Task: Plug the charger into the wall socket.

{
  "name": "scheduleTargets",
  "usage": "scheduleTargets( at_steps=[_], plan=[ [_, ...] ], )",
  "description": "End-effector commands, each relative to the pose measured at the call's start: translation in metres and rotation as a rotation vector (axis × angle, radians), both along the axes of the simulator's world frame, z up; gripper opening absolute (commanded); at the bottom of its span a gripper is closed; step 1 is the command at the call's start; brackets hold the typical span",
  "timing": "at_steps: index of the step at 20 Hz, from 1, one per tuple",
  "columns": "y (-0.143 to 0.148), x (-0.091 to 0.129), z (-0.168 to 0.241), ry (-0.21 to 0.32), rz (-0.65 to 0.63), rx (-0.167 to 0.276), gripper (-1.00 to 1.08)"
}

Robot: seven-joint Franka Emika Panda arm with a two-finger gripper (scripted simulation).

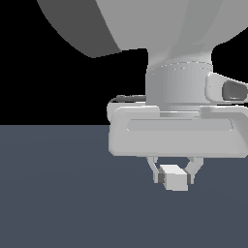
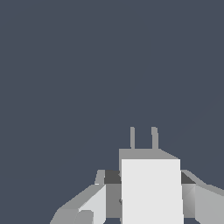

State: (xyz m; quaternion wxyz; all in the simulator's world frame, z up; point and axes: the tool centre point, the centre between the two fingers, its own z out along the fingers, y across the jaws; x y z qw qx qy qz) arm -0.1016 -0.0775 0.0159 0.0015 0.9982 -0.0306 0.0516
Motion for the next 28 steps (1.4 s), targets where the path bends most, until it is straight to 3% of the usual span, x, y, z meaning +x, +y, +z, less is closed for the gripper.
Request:
scheduleTargets(
  at_steps=[1,18,28],
  plan=[
    [0.005,0.006,0.005,-0.001,-0.002,0.000,-1.00],
    [0.068,0.089,0.073,-0.001,-0.053,-0.001,-1.00],
    [0.077,0.104,0.084,-0.001,-0.061,-0.001,-1.00]
  ],
)
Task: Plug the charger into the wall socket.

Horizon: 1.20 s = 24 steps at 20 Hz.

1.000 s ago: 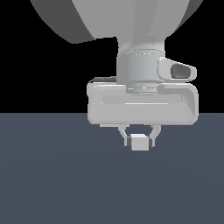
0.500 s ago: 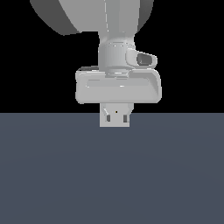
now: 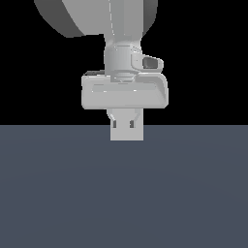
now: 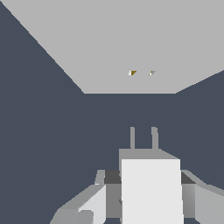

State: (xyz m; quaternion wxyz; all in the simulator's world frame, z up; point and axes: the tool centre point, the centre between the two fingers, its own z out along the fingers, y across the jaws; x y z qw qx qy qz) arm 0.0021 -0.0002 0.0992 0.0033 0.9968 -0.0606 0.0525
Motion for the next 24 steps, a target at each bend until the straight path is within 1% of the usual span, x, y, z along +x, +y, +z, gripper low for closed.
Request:
scheduleTargets(
  at_steps=[1,5,9,19,24],
  plan=[
    [0.000,0.001,0.000,0.000,-0.001,0.000,-1.00],
    [0.000,0.001,0.000,0.000,-0.001,0.000,-1.00],
    [-0.001,0.007,0.000,0.000,-0.001,0.000,-1.00],
    [-0.004,0.039,0.001,0.000,-0.001,0.000,-1.00],
    [-0.005,0.050,0.001,0.001,-0.001,0.000,-1.00]
  ],
)
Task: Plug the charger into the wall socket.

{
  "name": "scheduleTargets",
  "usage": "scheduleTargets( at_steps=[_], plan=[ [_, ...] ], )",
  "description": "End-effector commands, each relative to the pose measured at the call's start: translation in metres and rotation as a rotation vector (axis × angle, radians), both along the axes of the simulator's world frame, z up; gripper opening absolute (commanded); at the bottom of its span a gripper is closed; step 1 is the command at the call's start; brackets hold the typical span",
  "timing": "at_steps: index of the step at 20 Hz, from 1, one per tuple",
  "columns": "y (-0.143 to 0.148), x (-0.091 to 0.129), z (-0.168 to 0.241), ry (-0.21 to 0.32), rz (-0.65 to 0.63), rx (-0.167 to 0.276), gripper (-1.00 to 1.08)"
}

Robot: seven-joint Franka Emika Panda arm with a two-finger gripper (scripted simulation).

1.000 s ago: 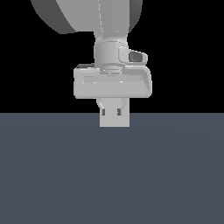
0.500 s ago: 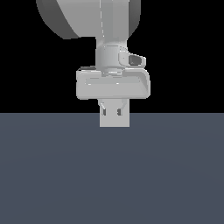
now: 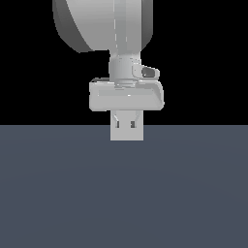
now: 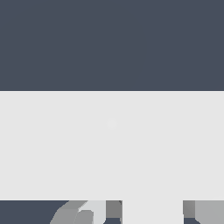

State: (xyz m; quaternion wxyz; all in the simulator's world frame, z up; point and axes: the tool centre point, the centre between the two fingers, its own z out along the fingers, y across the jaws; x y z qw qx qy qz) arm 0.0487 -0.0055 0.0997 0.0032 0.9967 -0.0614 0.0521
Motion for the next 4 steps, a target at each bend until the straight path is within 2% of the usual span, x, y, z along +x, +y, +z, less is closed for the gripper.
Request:
scheduleTargets(
  at_steps=[1,4],
  plan=[
    [-0.0003,0.0041,0.0002,0.000,0.000,0.000,-1.00],
    [-0.0004,0.0054,0.0003,0.000,0.000,0.000,-1.00]
  ],
)
